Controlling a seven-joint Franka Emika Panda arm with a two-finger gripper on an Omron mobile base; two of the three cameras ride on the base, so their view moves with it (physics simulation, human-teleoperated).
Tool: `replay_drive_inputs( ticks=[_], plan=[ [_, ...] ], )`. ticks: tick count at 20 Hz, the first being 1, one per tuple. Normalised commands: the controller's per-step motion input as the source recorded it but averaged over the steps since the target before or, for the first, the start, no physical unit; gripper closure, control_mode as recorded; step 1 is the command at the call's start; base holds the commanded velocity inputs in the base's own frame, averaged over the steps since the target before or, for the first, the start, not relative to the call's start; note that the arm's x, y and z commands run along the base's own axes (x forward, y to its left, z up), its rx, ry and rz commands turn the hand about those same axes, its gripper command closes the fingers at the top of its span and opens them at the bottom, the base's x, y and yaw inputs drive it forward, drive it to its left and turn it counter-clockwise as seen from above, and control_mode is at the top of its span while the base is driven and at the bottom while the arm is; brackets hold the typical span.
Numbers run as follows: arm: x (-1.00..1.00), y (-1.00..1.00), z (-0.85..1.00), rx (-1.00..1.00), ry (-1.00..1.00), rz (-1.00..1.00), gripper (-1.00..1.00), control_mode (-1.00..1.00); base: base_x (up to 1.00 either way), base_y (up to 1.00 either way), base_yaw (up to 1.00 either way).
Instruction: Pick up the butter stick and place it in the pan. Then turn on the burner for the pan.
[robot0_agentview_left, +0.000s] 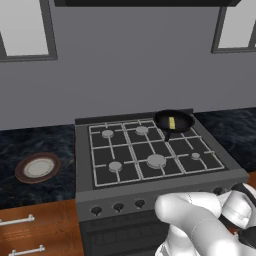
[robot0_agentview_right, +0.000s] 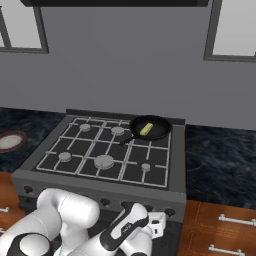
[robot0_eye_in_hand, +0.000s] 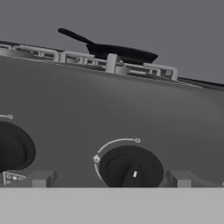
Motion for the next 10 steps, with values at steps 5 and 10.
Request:
replay_drive_inputs(
  ticks=[5, 10],
  plan=[
    [0.06, -0.04, 0.00, 0.01, 0.00, 0.00, -1.00, -1.00, 0.00, 0.00, 0.00],
    [0.09, -0.01, -0.02, 0.01, 0.00, 0.00, -1.00, -1.00, 0.00, 0.00, 0.00]
  ],
)
